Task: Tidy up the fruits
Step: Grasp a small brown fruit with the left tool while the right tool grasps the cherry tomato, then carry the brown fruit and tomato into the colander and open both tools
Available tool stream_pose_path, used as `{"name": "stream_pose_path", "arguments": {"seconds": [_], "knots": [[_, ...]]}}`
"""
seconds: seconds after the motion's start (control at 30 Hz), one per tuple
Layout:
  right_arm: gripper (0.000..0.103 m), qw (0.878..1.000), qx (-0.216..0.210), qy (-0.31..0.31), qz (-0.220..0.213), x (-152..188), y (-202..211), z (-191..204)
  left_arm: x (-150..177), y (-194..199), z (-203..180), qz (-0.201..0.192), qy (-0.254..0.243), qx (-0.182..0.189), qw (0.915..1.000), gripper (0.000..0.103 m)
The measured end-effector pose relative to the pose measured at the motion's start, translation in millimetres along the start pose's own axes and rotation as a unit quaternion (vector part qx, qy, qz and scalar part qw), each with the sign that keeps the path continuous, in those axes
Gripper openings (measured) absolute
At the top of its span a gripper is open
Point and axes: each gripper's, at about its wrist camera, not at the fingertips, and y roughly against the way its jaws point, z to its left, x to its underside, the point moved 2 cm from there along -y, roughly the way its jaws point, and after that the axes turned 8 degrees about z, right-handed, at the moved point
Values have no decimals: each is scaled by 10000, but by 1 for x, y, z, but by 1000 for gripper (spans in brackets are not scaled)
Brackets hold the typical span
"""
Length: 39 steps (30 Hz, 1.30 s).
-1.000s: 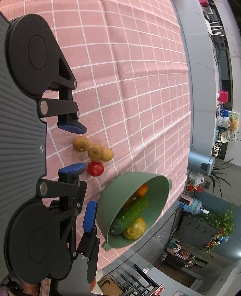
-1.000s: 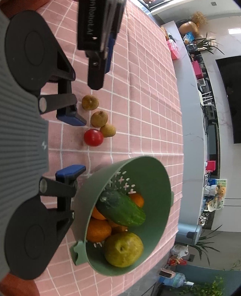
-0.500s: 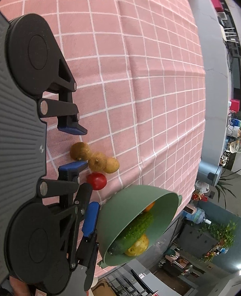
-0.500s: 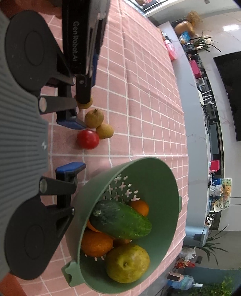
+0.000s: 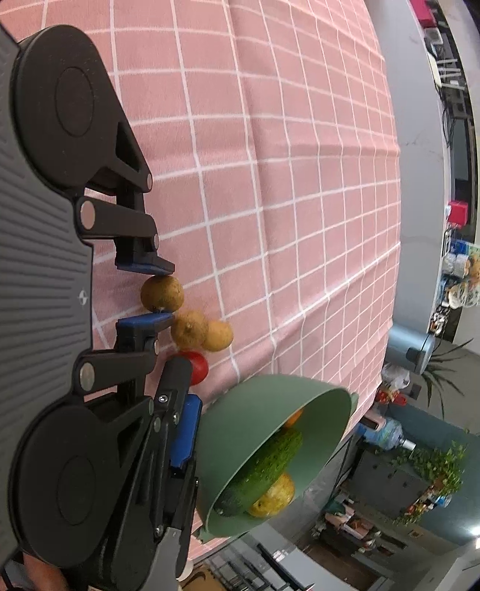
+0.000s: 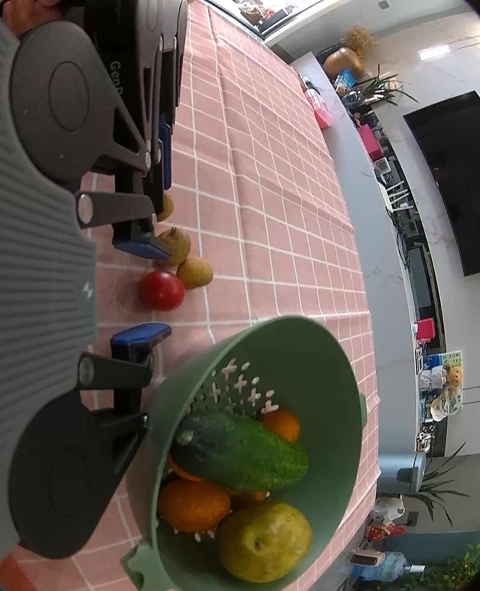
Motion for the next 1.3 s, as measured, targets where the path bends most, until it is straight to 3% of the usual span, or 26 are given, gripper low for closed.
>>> {"name": "stream_pose_path", "arguments": {"seconds": [0.3,0.47,0.7,1.3], "knots": [[32,10000,9,31,42,-3,-9,4,-3,6,13,-143,374,-153,9991,24],[21,10000,5,60,54,-3,-10,5,-2,8,13,-146,384,-142,9991,24],[21,10000,-10,56,36,-2,-8,5,-1,12,10,-209,384,-134,9990,24],[20,9991,-86,371,178,13,59,4,-7,50,-26,-337,367,106,9987,24]]}}
